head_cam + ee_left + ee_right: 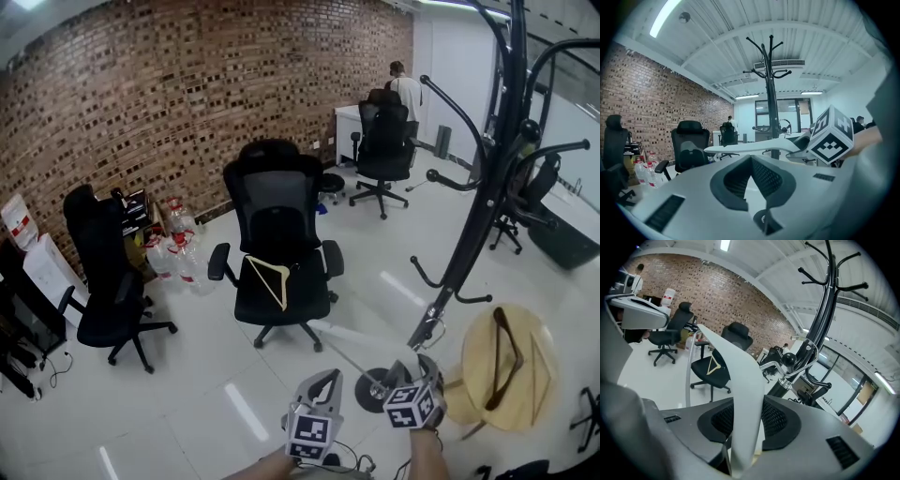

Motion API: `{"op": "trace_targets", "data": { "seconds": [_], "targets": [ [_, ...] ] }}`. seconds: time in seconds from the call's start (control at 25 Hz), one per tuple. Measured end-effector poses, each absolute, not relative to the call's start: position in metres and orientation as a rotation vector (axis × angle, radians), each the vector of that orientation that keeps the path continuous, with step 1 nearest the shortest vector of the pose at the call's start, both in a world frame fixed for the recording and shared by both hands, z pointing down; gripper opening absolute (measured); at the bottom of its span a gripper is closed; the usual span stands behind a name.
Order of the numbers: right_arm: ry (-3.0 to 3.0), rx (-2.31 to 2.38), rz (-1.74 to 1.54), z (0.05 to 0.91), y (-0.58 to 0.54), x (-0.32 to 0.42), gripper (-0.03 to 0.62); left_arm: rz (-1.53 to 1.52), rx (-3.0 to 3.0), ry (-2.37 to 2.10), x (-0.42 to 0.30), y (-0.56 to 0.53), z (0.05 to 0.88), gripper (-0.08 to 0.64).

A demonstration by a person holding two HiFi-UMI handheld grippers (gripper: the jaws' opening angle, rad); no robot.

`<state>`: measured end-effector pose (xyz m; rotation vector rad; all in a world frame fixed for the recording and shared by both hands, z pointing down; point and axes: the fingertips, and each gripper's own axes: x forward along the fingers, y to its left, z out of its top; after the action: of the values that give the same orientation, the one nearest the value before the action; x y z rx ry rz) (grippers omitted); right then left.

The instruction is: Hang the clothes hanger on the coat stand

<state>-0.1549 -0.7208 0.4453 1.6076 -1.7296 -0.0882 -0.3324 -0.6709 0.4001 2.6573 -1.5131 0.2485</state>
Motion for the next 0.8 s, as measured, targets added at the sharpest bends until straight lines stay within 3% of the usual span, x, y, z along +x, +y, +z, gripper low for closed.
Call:
{"op": "trace_targets", "data": {
  "seconds": [0.8],
  "targets": [
    [-1.651, 1.546, -0.036, 0.499, -0.776, -0.145, 0.136, 0.275, 2.609, -1.555, -0.349, -0.718, 0.41, 0.015]
  ]
}}
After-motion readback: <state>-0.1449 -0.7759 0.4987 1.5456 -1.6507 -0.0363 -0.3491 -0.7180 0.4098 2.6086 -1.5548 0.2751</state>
